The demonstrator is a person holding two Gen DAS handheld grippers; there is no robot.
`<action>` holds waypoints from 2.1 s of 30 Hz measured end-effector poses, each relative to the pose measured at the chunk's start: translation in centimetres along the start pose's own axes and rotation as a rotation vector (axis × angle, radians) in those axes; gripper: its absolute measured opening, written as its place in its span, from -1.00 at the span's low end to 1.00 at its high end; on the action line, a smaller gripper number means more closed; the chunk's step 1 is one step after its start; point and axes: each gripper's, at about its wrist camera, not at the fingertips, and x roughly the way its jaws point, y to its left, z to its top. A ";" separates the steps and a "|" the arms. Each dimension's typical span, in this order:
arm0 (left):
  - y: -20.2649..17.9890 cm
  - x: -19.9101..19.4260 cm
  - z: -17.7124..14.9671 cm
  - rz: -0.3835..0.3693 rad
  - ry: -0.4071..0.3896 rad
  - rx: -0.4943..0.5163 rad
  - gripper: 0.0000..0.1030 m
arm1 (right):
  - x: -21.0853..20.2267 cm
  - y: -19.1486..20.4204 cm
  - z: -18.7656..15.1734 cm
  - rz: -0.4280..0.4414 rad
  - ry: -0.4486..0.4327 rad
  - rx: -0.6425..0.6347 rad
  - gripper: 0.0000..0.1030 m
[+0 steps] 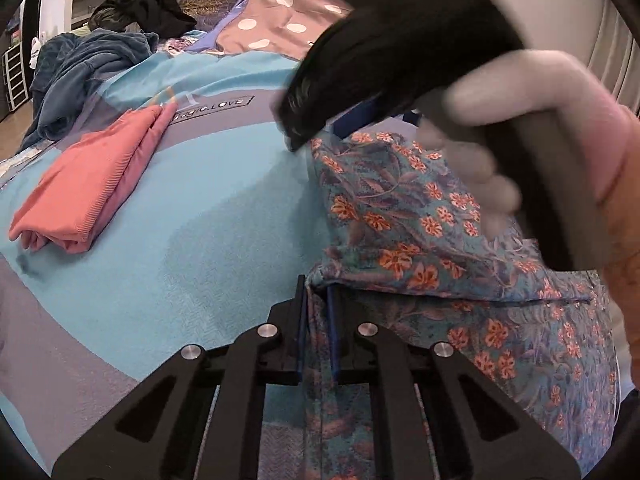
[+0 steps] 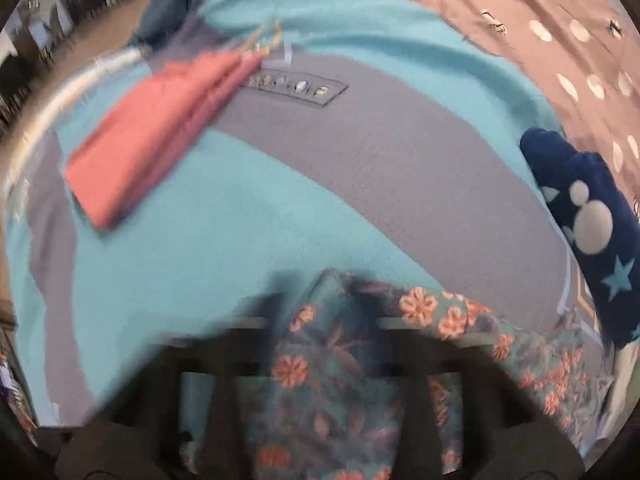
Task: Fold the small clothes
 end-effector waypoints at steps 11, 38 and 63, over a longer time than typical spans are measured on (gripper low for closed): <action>1.8 -0.6 -0.4 -0.036 -0.010 -0.107 -0.79 | -2.5 -6.1 -0.2 0.141 -0.250 0.273 -0.98; -8.6 -1.4 2.3 -0.123 0.055 0.125 -0.54 | -18.5 -25.9 -51.3 0.056 -0.566 1.121 -0.27; -18.1 -1.4 0.9 -0.234 0.062 0.220 0.03 | -13.0 -44.2 -77.0 0.089 -0.763 1.983 -0.70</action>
